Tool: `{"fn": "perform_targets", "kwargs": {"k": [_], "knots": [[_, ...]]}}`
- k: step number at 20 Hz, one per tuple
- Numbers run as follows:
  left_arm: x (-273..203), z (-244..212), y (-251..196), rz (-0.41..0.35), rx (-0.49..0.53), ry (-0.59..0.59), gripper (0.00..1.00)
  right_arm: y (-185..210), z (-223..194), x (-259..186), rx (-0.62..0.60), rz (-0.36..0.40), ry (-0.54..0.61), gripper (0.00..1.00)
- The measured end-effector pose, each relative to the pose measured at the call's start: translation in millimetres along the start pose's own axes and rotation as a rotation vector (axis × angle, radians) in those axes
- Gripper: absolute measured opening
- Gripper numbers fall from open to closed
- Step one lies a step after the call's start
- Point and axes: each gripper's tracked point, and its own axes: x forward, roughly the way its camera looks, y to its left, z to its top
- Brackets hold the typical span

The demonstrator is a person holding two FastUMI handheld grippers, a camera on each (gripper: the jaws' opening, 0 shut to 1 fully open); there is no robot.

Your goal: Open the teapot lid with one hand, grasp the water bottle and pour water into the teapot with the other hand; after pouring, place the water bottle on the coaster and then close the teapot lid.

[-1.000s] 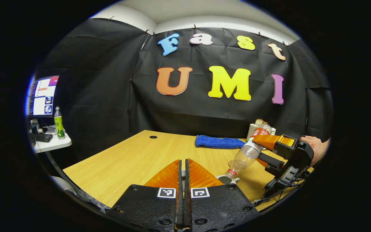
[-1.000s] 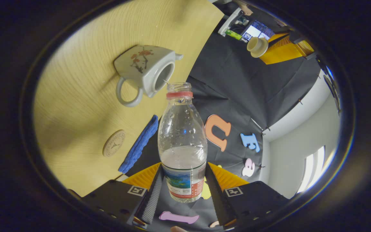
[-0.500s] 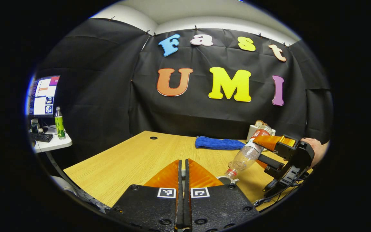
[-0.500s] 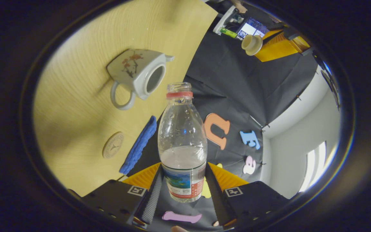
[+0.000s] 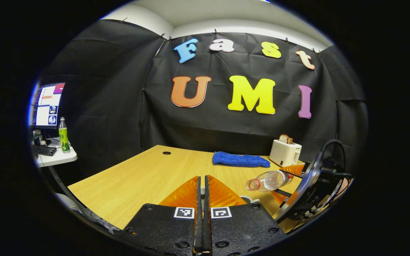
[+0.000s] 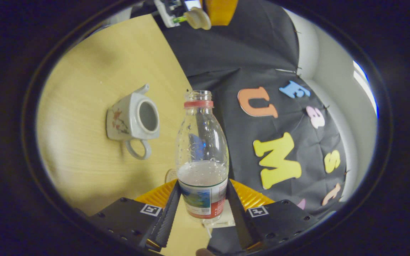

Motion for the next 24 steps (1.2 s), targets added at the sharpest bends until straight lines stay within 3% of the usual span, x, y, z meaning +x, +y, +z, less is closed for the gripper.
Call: {"fn": "perform_targets", "kwargs": {"k": [7,12,18,24], "knots": [[0,7,-15,-0.024,0.001,-0.021,0.03,8,0,-21,0.636,0.135,0.033,0.74],[0,6,-26,-0.052,0.015,-0.016,0.03,-35,-1,-36,0.940,0.059,0.002,0.74],[-1,5,-39,-0.078,0.035,-0.011,0.03,-79,-8,-10,1.144,0.050,-0.014,0.72],[0,2,-45,-0.097,0.031,-0.007,0.03,-96,-16,46,1.190,0.020,-0.003,0.73]]}}
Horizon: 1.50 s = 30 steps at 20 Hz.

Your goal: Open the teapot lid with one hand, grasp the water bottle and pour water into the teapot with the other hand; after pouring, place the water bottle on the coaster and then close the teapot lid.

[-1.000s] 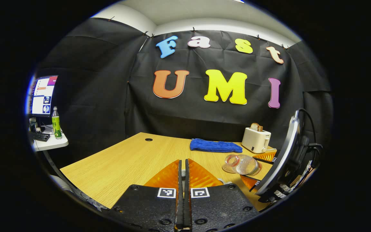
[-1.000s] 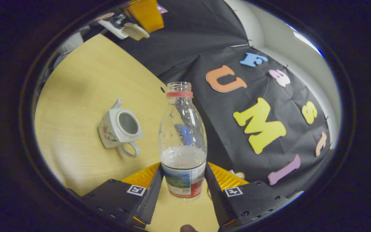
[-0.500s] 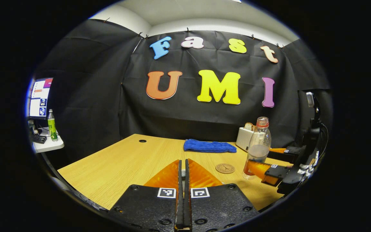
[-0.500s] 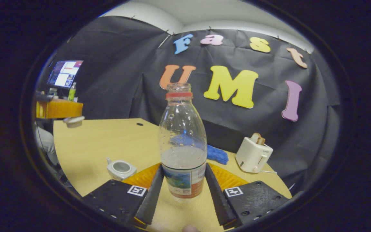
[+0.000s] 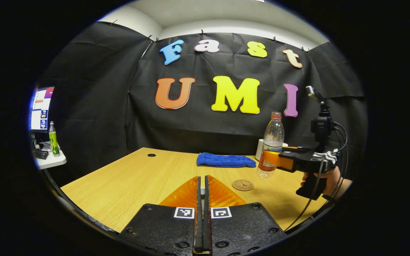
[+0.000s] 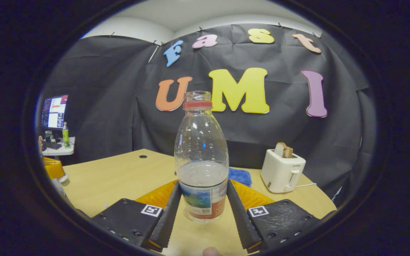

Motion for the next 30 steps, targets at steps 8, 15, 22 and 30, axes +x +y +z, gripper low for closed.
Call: {"fn": "perform_targets", "kwargs": {"k": [8,15,22,30], "knots": [[10,-19,20,0.049,0.003,0.046,0.03,13,-42,77,0.065,0.054,0.071,0.73],[17,-33,24,0.058,0.006,0.087,0.03,11,-69,93,0.073,0.049,0.111,0.73],[15,-30,19,0.041,0.014,0.079,0.03,12,-83,94,0.067,0.053,0.150,0.77],[10,-14,6,0.031,0.027,0.041,0.03,10,-76,42,0.085,0.070,0.144,0.97]]}}
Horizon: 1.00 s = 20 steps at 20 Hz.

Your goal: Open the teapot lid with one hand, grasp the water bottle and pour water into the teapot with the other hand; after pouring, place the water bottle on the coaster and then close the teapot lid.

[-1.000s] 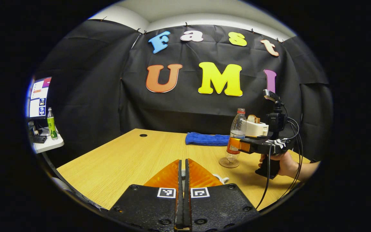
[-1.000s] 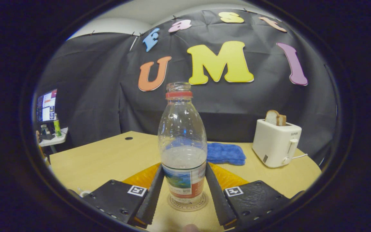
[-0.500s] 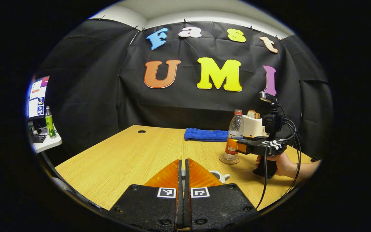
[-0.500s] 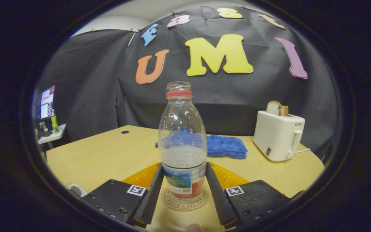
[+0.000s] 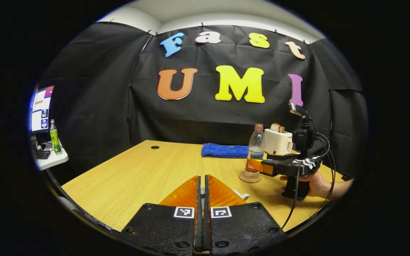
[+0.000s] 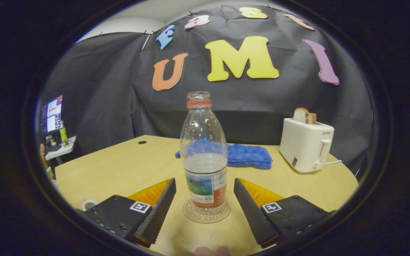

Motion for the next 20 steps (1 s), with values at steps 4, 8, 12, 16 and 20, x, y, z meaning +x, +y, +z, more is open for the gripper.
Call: {"fn": "perform_targets", "kwargs": {"k": [4,8,12,16,20], "knots": [[9,13,-26,-0.051,0.001,-0.059,0.03,-11,-2,-78,-0.012,-0.025,-0.045,0.97],[31,5,-40,-0.079,0.057,-0.093,0.03,-40,-13,-151,-0.056,-0.125,-0.104,0.97],[45,-8,-54,-0.101,0.055,-0.080,0.03,-78,-32,-199,-0.075,-0.230,-0.102,0.96],[62,-26,-54,-0.080,0.022,-0.049,0.03,-101,-37,-226,-0.061,-0.295,-0.124,0.95],[70,-43,-54,-0.064,0.021,-0.019,0.03,-118,-40,-234,-0.037,-0.334,-0.120,0.95]]}}
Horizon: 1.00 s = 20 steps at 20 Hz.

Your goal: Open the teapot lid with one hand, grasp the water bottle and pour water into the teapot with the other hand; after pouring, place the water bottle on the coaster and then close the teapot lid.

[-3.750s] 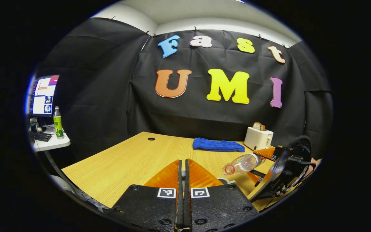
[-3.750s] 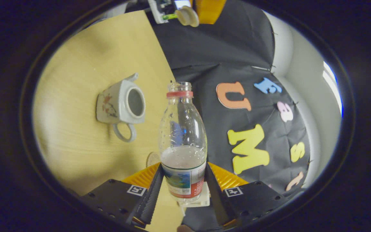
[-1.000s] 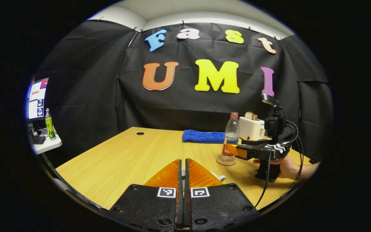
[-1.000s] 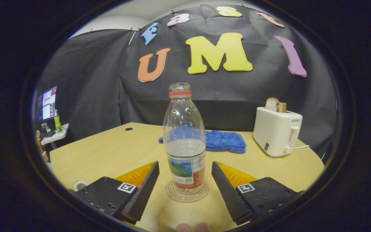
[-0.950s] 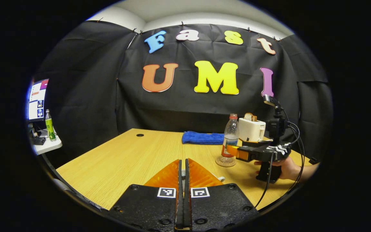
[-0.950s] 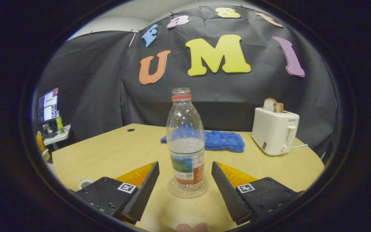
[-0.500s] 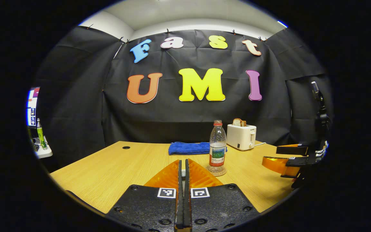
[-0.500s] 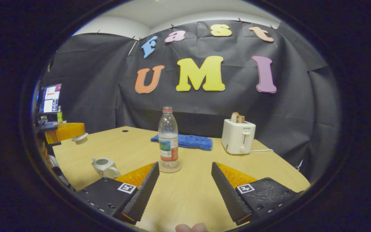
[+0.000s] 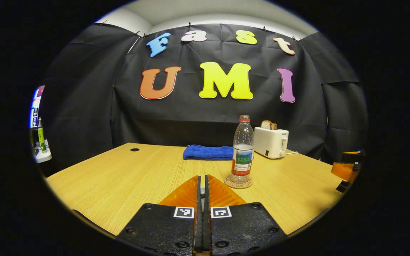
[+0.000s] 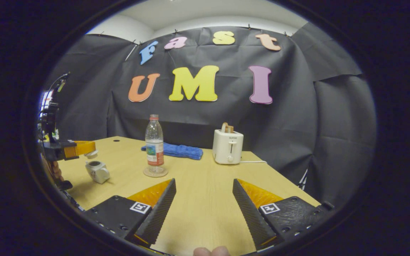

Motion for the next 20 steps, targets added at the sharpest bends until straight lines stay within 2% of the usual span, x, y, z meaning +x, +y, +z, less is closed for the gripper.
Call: {"fn": "perform_targets", "kwargs": {"k": [13,16,19,20], "knots": [[4,-18,2,0.007,-0.006,0.035,0.03,-4,1,-5,0.042,0.000,-0.007,0.96],[5,-25,8,0.028,-0.009,0.058,0.03,-2,2,-6,0.053,0.004,-0.011,0.96],[5,-28,3,0.027,-0.024,0.076,0.05,-1,2,-8,0.061,0.010,-0.011,0.96],[5,-28,4,0.040,-0.020,0.077,0.08,0,3,-10,0.063,0.010,-0.013,0.96]]}}
